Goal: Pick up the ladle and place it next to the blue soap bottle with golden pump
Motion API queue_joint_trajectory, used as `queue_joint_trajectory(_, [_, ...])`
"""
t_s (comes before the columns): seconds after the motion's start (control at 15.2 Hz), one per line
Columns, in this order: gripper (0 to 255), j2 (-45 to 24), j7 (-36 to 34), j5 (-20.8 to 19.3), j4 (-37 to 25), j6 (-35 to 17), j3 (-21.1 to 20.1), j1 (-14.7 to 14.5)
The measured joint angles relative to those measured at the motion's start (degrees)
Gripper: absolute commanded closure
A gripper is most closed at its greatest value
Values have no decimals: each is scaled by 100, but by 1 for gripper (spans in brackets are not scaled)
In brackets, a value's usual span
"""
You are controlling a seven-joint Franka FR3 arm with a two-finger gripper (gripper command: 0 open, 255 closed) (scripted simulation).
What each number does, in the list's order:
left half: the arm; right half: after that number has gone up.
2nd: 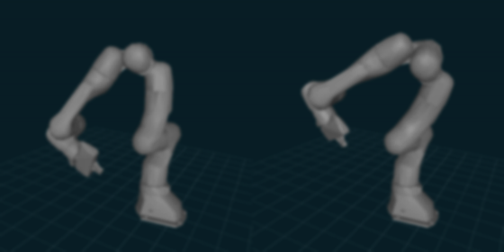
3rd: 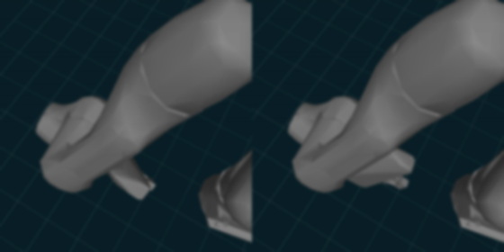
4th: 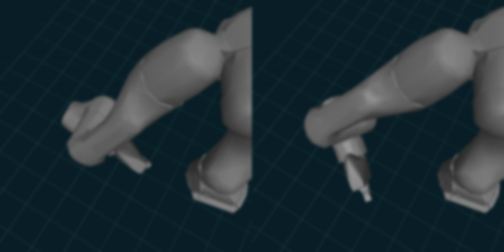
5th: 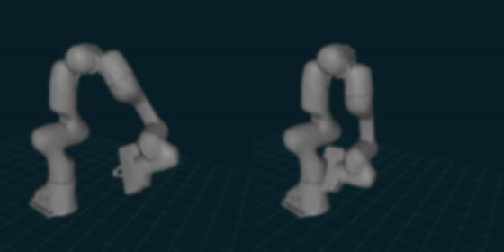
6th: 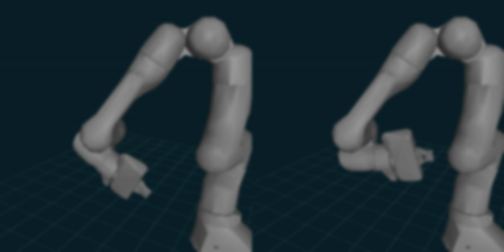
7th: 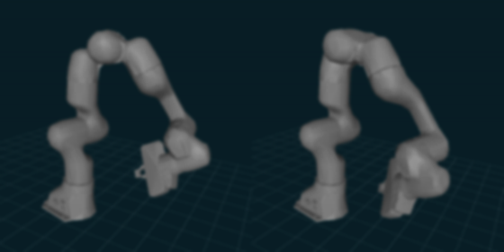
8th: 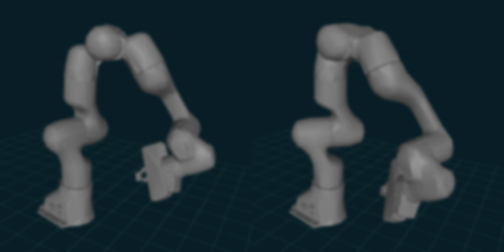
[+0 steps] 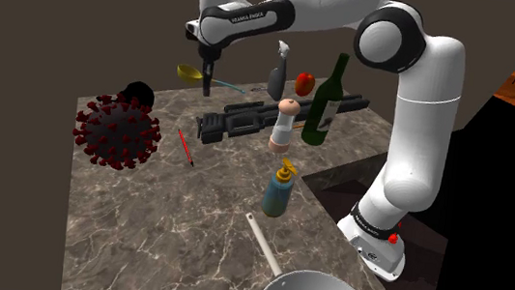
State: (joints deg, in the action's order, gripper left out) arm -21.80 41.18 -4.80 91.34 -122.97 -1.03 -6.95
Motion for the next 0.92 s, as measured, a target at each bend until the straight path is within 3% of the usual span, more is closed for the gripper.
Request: queue_joint_trajectory(0.92, [255, 157, 72, 38, -867, 1023, -12, -7])
